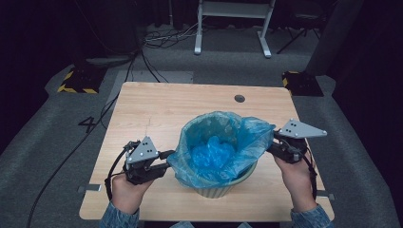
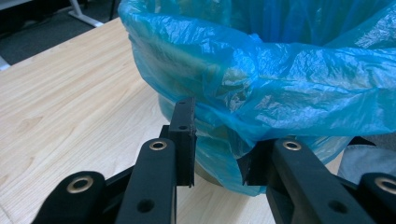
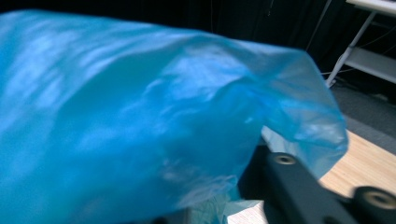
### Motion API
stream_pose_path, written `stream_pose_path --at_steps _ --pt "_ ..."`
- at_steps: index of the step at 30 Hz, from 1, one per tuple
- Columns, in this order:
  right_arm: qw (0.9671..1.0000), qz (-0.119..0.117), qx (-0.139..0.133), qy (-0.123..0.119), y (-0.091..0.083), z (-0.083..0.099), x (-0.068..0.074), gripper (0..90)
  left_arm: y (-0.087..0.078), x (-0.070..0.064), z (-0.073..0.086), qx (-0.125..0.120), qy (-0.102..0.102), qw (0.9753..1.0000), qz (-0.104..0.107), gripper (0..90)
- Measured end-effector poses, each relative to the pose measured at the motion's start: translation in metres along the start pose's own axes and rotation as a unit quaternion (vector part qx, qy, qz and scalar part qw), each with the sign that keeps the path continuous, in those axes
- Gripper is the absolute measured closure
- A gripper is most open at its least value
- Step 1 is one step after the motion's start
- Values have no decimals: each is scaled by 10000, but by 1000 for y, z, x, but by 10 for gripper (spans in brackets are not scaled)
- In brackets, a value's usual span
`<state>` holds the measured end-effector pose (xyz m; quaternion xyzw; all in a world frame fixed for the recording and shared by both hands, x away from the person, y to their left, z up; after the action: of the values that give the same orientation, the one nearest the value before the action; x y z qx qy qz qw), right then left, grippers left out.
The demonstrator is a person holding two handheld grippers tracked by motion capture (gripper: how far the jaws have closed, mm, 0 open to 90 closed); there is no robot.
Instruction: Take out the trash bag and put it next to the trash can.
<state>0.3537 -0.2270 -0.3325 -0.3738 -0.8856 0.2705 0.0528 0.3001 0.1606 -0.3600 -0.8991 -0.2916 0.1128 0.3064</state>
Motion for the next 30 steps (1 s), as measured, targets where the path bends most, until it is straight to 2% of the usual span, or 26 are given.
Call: stream_pose_path --at_steps 2,7,12,14,18,21,25,26,28,29,30 --pt "9999 -155 30 48 4 -4 -4 883 0 0 0 -6 -8 10000 -3 730" --pt "9998 -187 42 -109 5 -18 -2 895 -4 1 -3 -55 -27 10000 17 782" --pt "9994 -196 -73 -275 1 -35 4 896 -7 -1 -8 -103 52 9999 5 830" --pt "9987 -250 -176 -418 -1 -47 12 896 -9 -2 -10 -131 78 9999 -6 840" --pt "9978 -313 -246 -538 -3 -56 20 896 -13 -3 -13 -238 123 9996 -65 842" --pt "9961 -489 -332 -655 -3 -66 32 895 -17 -5 -17 -360 145 9992 -87 843" --pt "9946 -673 -380 -698 -1 -71 40 894 -19 -7 -21 -403 211 9989 -86 847" --pt "9925 -875 -450 -722 0 -72 44 887 -19 -8 -22 -407 238 9989 -80 846" --pt "9914 -959 -480 -748 1 -72 46 864 -18 -10 -27 -401 306 9987 -70 847" --pt "9897 -1105 -485 -765 3 -73 49 813 -18 -12 -32 -404 368 9985 -84 846" --pt "9897 -1105 -485 -765 3 -73 49 813 -18 -12 -32 -404 368 9985 -84 846"
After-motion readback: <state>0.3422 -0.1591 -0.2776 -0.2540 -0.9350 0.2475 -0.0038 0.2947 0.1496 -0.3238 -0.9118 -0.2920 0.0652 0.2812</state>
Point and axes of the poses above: each handheld gripper's, and its own axes: y roughly forward along the jaws, z roughly out of its underside, x roughly to its left, the point moved 1 cm from there along y, roughly forward along the jaws, and after that the axes turned 7 degrees about x, right-handed, at the moved point
